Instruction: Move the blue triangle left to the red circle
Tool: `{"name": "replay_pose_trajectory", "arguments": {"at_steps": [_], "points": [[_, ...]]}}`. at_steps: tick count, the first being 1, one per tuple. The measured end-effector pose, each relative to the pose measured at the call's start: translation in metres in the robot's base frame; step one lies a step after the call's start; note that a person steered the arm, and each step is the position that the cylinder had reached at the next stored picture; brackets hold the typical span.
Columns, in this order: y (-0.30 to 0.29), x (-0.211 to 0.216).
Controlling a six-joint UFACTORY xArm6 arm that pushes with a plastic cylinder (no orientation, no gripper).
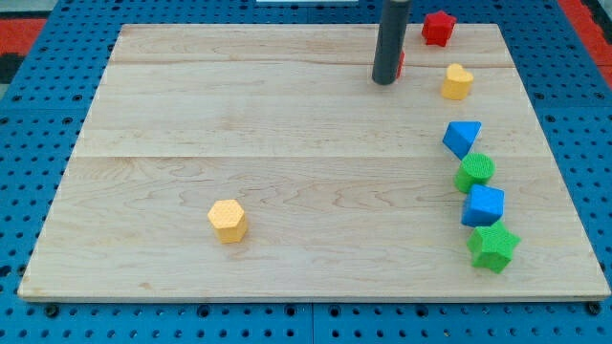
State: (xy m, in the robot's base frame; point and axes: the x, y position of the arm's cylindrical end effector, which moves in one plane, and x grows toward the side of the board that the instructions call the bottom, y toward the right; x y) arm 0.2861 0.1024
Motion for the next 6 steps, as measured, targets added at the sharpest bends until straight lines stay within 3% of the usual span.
{"name": "replay_pose_trajectory", "arguments": {"at_steps": [2,4,6], "points": [[0.017,-0.023],[0.042,0.051],[0.126,0.092]]}}
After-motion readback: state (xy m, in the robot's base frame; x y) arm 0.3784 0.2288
